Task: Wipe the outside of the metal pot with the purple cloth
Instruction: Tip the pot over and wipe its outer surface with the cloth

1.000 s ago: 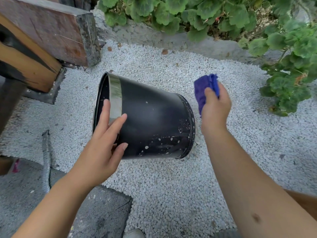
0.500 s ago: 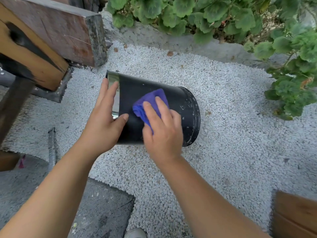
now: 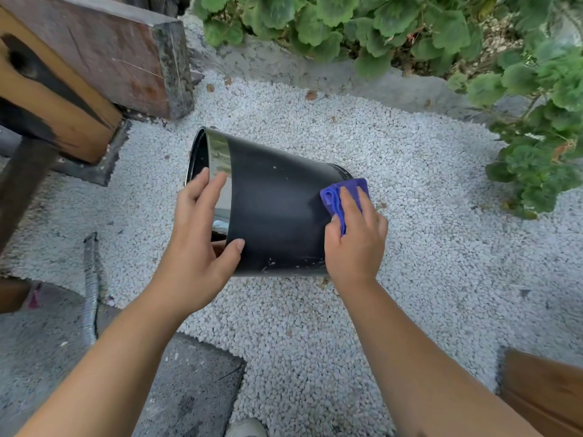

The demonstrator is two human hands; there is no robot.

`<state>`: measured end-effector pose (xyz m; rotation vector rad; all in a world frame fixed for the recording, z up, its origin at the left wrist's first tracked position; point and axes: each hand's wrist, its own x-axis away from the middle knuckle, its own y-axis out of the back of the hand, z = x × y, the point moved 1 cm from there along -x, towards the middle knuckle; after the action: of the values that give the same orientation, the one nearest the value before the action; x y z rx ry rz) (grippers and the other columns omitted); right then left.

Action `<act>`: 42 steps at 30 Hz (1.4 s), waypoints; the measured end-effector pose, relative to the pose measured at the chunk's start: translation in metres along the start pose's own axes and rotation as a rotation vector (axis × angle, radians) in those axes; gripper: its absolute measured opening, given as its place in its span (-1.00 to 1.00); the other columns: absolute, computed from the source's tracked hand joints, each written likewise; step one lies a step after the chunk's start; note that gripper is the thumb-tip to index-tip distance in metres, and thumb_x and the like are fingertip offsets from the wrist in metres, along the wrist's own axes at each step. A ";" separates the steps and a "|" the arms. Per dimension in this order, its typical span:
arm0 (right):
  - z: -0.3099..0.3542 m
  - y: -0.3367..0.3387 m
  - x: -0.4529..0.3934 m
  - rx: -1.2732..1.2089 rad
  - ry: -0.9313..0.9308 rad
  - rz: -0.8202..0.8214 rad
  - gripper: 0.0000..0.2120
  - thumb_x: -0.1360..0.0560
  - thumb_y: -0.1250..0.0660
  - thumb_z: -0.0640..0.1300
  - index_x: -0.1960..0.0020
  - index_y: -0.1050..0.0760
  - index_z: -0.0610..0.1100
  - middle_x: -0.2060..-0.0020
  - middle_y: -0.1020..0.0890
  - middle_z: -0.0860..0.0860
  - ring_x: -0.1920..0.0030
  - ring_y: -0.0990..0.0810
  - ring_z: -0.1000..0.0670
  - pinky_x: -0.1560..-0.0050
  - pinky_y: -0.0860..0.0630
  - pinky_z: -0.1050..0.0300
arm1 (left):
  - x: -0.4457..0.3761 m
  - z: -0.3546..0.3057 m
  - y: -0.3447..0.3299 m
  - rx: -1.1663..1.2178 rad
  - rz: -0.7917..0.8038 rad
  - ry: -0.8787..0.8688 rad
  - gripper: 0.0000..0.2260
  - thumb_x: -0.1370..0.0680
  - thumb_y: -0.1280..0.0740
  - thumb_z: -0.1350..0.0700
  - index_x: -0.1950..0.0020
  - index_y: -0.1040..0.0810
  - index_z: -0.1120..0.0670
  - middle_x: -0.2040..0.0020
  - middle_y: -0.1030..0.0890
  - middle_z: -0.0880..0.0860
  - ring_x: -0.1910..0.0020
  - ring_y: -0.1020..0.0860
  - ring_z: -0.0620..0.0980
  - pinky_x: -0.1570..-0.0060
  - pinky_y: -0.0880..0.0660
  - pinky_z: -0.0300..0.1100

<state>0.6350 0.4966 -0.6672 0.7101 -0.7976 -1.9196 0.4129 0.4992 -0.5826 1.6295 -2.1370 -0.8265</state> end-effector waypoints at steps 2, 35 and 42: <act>0.000 0.002 -0.005 -0.017 -0.044 0.023 -0.58 -0.49 -0.30 -0.18 -0.35 -0.49 -0.04 -0.38 -0.47 -0.05 -0.15 -0.45 -0.22 -0.14 -0.39 0.04 | 0.007 0.001 -0.002 -0.008 -0.011 -0.011 -0.28 -0.55 -0.32 0.04 -0.55 0.00 -0.38 -0.57 0.05 -0.37 -0.53 -0.06 -0.37 -0.01 -0.45 -0.55; -0.006 0.010 -0.042 0.123 -0.182 0.204 -0.55 -0.57 -0.18 -0.09 -0.44 -0.35 0.15 -0.48 -0.32 0.08 -0.23 -0.40 -0.19 -0.10 -0.41 0.02 | 0.041 0.010 -0.024 -0.236 -0.073 0.054 -0.32 -0.52 -0.25 -0.14 -0.59 -0.04 -0.16 -0.05 -0.70 -0.06 0.18 -0.68 -0.16 0.28 -0.57 -0.24; 0.026 0.031 -0.065 -0.503 -0.399 0.019 -0.54 -0.51 -0.18 -0.10 -0.39 -0.45 0.06 -0.27 -0.53 0.15 -0.24 -0.49 0.13 -0.32 -0.40 0.11 | 0.008 -0.015 -0.021 -0.101 -0.072 0.063 -0.33 -0.54 -0.32 -0.05 -0.58 -0.09 -0.16 0.07 -0.61 -0.30 0.10 -0.56 -0.45 0.17 -0.39 -0.61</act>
<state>0.6590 0.5495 -0.6169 0.0124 -0.5109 -2.1554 0.4350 0.4845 -0.5845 1.6666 -1.9722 -0.8776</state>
